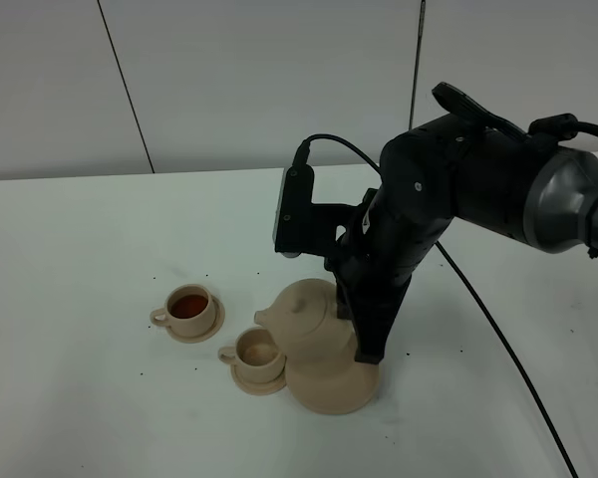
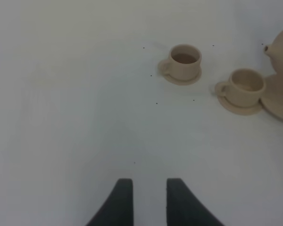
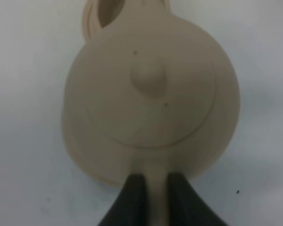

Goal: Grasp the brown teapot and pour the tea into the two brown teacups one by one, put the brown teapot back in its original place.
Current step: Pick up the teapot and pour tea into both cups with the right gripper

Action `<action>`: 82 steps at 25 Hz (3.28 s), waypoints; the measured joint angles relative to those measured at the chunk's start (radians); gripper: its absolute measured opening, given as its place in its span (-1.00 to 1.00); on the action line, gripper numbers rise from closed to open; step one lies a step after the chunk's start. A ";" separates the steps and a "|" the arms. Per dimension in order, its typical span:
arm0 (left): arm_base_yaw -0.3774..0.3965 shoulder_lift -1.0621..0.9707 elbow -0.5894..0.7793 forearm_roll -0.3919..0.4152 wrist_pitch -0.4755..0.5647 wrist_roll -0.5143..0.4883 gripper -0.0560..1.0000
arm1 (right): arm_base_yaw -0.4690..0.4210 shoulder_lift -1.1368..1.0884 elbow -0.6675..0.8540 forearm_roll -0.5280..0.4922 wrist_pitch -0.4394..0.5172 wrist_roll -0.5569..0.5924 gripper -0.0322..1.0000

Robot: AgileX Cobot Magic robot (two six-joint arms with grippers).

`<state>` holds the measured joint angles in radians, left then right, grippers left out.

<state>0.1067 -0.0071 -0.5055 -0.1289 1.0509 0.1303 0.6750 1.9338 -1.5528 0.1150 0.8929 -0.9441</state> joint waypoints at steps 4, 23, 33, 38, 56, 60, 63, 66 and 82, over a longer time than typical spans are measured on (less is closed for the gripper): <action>0.000 0.000 0.000 0.000 0.000 0.000 -0.43 | 0.032 0.000 0.000 -0.065 -0.003 0.022 -0.75; 0.000 0.000 0.000 0.000 0.000 0.000 -0.43 | 0.069 0.000 -0.058 -0.183 -0.002 0.048 -0.75; 0.000 0.000 0.000 0.000 0.000 0.000 -0.43 | 0.104 0.025 -0.059 -0.275 -0.011 0.052 -0.75; 0.000 0.000 0.000 0.000 0.000 0.000 -0.43 | 0.124 0.025 -0.059 -0.331 -0.022 0.070 -0.75; 0.000 0.000 0.000 0.000 0.000 0.000 -0.43 | 0.148 0.025 -0.059 -0.436 -0.048 0.080 -0.75; 0.000 0.000 0.000 0.000 0.000 0.000 -0.43 | 0.148 0.033 -0.059 -0.437 -0.049 0.080 -0.75; 0.000 0.000 0.000 0.000 0.000 0.000 -0.43 | 0.148 0.035 -0.059 -0.439 -0.049 0.080 -0.75; 0.000 0.000 0.000 0.000 0.000 0.000 -0.43 | 0.148 0.035 -0.059 -0.439 -0.043 0.080 -0.75; 0.000 0.000 0.000 0.000 0.000 0.000 -0.43 | 0.149 0.035 -0.059 -0.470 -0.044 0.080 -0.75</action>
<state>0.1067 -0.0071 -0.5055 -0.1289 1.0509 0.1303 0.8238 1.9685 -1.6114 -0.3546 0.8486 -0.8643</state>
